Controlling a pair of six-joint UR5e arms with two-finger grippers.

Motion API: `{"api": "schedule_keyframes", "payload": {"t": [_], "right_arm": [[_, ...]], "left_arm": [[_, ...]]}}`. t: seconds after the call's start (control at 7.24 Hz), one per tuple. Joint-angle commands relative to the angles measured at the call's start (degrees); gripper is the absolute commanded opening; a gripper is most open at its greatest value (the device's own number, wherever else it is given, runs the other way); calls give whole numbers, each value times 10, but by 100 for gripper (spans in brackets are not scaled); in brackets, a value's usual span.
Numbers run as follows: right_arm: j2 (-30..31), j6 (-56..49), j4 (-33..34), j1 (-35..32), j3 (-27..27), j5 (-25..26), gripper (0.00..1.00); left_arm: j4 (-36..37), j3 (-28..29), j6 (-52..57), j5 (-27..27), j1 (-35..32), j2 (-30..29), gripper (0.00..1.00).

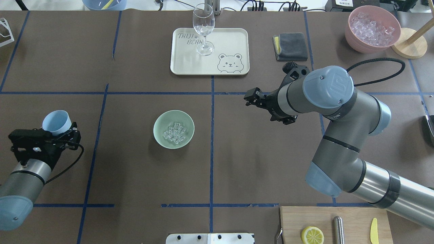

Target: Pour ice into bowl

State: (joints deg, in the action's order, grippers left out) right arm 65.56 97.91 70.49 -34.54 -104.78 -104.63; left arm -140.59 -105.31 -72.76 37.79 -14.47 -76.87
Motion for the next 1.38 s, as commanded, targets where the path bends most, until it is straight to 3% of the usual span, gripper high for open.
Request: {"api": "schedule_keyframes", "payload": {"t": [0.0,0.14,0.41,0.69,0.97,1.24], "right_arm": [[2,3,0,9,-1,11,100],[2,3,0,14,-1,15,100],[-1,4,0,23,-2,28,100],[-3,5,0,27,-3,29,100],[-4,7,0,27,-5,29,100],[-4,8,0,27,-6,28,100]], "left_arm": [[-260,131,-7,-73,1,34,0],[-271,160,-5,-112,5,30,0],[-269,188,-8,-119,8,25,0],[-265,233,-8,-116,9,-30,14],[-266,252,-5,-112,9,-30,18],[-266,271,-5,-112,10,-29,32]]}}
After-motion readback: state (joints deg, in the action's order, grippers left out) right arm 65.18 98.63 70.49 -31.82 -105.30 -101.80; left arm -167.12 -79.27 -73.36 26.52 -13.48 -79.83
